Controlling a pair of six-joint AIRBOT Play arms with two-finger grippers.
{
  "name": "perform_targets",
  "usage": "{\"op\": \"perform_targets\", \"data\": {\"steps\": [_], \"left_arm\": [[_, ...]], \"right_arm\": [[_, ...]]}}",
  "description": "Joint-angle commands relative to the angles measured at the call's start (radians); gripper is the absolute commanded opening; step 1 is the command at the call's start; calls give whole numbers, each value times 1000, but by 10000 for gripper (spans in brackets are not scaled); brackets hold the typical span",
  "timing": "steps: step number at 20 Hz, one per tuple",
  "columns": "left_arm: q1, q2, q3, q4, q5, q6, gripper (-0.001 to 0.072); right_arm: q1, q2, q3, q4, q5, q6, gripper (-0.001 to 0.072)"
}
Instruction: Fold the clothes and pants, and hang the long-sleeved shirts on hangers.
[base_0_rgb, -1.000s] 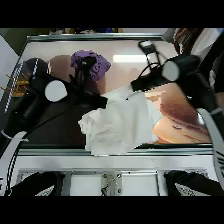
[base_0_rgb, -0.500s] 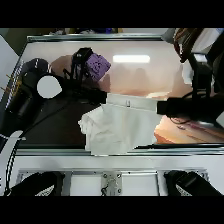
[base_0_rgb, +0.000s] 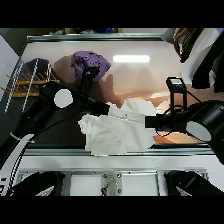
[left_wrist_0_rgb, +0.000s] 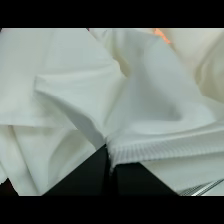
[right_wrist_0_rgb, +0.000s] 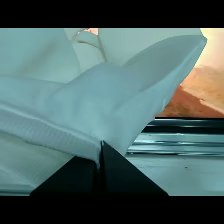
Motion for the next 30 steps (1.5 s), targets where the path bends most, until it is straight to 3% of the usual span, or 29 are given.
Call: {"op": "perform_targets", "data": {"steps": [1,2,3,4,5,15,18,22,27,30], "left_arm": [[16,0,-32,-8,-1,0,23],[19,0,-27,-9,-5,2,26],[19,0,-21,-11,-5,21,198],[19,0,-11,-16,-6,26,527],[19,0,3,-16,-10,27,639],[46,1,272,-18,-284,141,639],[88,1,299,-81,-316,166,639],[215,2,298,-79,-283,193,639],[439,0,205,254,-186,192,641],[515,-3,30,414,11,191,640]], "right_arm": [[14,-14,-4,4,1,8,24],[14,-14,-4,4,1,8,26],[14,-14,-4,6,1,8,27],[14,-14,-4,11,1,8,27],[14,-14,-4,12,1,8,27],[14,-14,-4,12,1,8,26],[14,-14,-4,12,1,8,26],[14,-14,-4,12,1,8,26],[14,-14,-4,12,1,8,26],[14,-14,-4,12,1,8,26]]}}
